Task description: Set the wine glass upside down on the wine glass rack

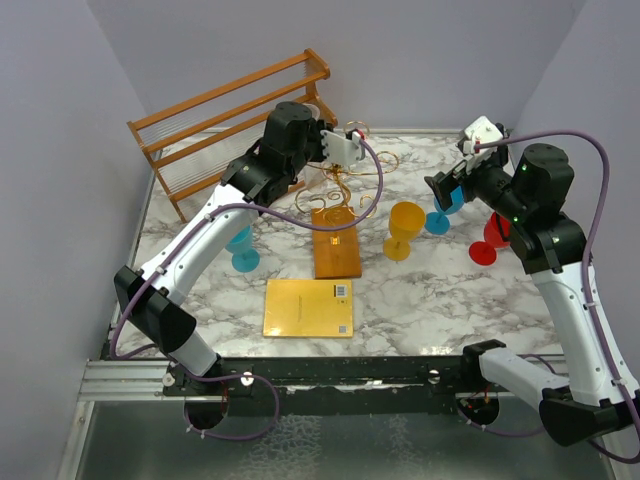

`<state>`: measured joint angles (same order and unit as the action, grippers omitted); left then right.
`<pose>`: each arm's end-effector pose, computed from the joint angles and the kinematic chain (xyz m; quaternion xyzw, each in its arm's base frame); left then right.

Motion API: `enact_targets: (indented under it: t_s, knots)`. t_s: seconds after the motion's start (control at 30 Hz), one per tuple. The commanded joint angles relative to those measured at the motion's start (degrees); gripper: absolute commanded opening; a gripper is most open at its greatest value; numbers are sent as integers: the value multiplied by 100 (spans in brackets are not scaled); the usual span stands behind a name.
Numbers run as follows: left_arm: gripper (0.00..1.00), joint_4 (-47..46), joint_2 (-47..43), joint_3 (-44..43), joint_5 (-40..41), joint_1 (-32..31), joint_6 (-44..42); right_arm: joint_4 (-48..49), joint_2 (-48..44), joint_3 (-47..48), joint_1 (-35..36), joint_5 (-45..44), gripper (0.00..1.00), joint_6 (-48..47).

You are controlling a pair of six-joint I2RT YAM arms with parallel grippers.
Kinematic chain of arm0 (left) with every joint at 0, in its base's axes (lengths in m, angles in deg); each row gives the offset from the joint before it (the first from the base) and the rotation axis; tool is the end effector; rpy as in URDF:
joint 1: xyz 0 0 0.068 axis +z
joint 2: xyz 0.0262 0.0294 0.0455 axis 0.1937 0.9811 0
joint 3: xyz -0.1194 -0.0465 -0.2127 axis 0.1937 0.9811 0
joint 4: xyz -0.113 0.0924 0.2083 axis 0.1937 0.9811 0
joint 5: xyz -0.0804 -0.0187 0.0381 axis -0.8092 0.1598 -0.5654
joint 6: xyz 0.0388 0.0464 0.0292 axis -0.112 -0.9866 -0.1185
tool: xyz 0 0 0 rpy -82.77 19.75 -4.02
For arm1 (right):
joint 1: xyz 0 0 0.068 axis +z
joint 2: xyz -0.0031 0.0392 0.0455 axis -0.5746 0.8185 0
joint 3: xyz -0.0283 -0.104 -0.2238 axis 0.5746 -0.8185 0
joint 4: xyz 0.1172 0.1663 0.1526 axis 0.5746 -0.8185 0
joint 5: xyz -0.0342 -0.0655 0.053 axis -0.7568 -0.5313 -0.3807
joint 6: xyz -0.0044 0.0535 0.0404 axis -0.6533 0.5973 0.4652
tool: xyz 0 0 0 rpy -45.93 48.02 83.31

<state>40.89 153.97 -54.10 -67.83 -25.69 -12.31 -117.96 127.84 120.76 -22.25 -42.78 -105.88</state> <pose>0.3054 -0.2128 0.4078 0.5803 0.5475 0.2479 0.5496 0.2161 0.0650 0.4167 -0.3272 0.7055 0.0587 0.6259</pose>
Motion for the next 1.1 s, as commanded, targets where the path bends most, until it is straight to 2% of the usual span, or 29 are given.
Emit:
enact_targets:
  t_s: [0.0,0.47,1.07]
  knots:
    - [0,96,-212,-100,147,-14,190,59,-99,-96,10,-119,100,-77]
    - [1,186,-550,261,-108,-23,360,25,74,-192,10,-177,100,-153]
    - [18,769,-609,270,-646,-32,633,-15,156,-337,10,-305,100,-232]
